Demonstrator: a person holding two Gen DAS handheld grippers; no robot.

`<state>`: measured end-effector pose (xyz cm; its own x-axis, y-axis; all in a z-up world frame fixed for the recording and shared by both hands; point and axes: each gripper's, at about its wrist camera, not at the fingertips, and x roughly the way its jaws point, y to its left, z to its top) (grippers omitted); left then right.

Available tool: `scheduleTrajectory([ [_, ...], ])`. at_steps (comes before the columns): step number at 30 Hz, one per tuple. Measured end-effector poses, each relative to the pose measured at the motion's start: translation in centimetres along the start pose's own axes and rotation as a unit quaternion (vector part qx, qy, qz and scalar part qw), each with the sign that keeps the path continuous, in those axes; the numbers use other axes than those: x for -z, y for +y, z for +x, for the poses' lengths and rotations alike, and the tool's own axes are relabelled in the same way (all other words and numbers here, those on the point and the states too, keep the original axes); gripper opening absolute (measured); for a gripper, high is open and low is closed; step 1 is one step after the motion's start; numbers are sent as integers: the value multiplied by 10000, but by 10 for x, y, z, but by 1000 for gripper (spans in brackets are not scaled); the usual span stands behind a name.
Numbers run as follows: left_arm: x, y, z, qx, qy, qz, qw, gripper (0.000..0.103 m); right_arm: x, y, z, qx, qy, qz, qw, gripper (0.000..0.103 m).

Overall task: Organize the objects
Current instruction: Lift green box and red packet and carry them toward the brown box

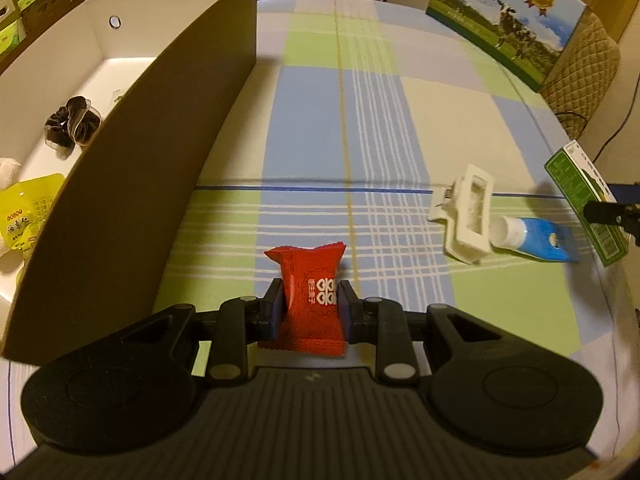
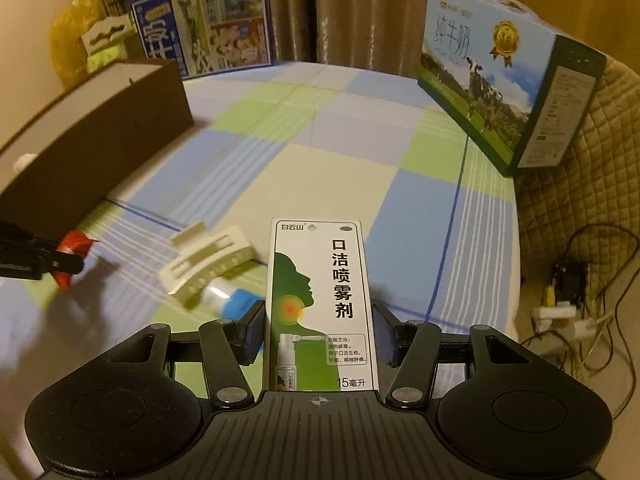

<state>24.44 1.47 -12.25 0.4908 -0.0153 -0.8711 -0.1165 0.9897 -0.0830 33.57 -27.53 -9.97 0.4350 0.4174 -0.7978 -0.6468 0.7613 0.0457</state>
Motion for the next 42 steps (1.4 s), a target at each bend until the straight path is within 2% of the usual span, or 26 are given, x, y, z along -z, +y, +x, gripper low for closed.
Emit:
scheduleTrajectory([
  [6,5,-1,-19,123,-119,53,9998,23,6,23,-26,-107,-147,217,9996,52],
  [19,13,10,-81,541,-624,176,9964,23,-7,106,-60,-750,-448,255,9959,52],
  [30,21,62,-123,501,-932,95,9943,23,-30,182,-61,-1160,-549,43,9917,52],
  [42,20,145,-149,130,-1079,-249,9938,23,-62,262,-30,-1683,-448,19,9847,52],
])
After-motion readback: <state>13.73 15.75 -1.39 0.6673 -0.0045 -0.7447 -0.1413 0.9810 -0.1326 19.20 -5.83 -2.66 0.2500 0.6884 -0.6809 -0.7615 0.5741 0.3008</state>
